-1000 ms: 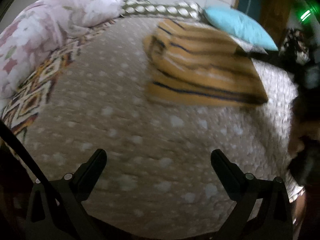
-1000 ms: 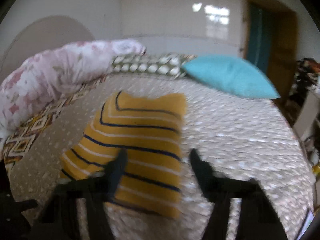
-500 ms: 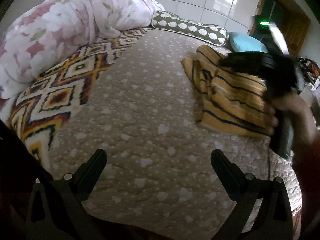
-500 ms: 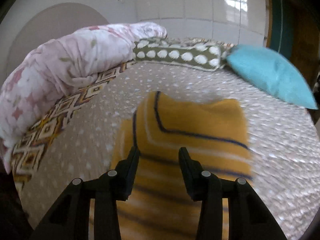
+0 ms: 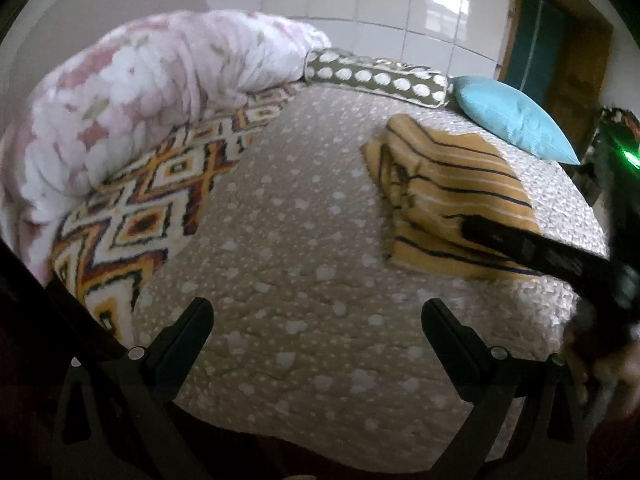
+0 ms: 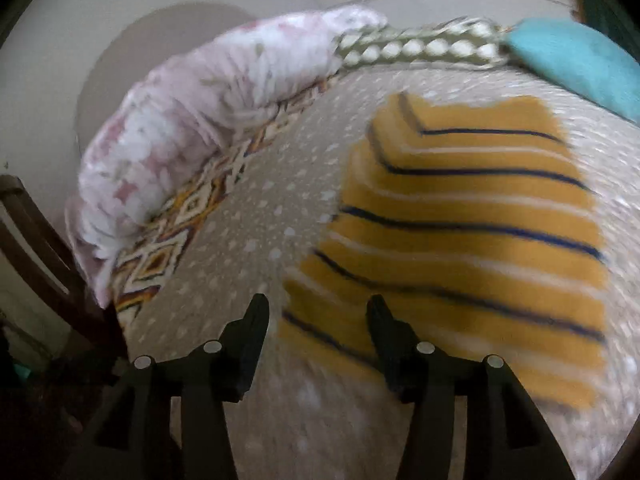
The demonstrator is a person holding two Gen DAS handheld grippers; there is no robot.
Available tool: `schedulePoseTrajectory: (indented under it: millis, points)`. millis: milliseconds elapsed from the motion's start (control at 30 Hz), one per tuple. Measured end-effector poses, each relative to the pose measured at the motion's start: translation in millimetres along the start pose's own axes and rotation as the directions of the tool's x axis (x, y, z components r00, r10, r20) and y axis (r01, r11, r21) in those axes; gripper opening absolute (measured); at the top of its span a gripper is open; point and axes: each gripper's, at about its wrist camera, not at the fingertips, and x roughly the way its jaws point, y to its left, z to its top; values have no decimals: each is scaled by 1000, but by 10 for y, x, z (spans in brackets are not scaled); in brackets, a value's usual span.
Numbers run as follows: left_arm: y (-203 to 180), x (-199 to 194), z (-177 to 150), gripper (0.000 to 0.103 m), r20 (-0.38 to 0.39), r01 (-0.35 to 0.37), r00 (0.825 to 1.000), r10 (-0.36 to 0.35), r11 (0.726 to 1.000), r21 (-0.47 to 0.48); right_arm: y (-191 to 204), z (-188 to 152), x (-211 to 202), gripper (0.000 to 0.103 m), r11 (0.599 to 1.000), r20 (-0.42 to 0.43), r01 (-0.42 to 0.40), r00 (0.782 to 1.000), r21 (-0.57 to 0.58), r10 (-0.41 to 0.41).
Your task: Fold small clothes
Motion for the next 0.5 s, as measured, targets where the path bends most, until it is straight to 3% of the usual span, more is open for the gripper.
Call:
schedulePoseTrajectory:
  millis: [133,267,367,500]
  points:
    - [-289,-148,-26,103,15,-17,1000,16,999,48,-173,-265,-542,57,988,89,144,985,50,-148]
    - [-597,-351,-72,103,34,-3,999,0,994,110,-378,-514,-1031,64,945,146,307,936,111,-321]
    - [-762,-503,-80,103,55,2,998,-10,989,150,-470,-628,-1255,65,920,158,360,910,156,-383]
    - [-869,-691,-51,103,94,-6,995,-11,985,170,-461,-675,-1461,67,909,182,377,895,180,-407]
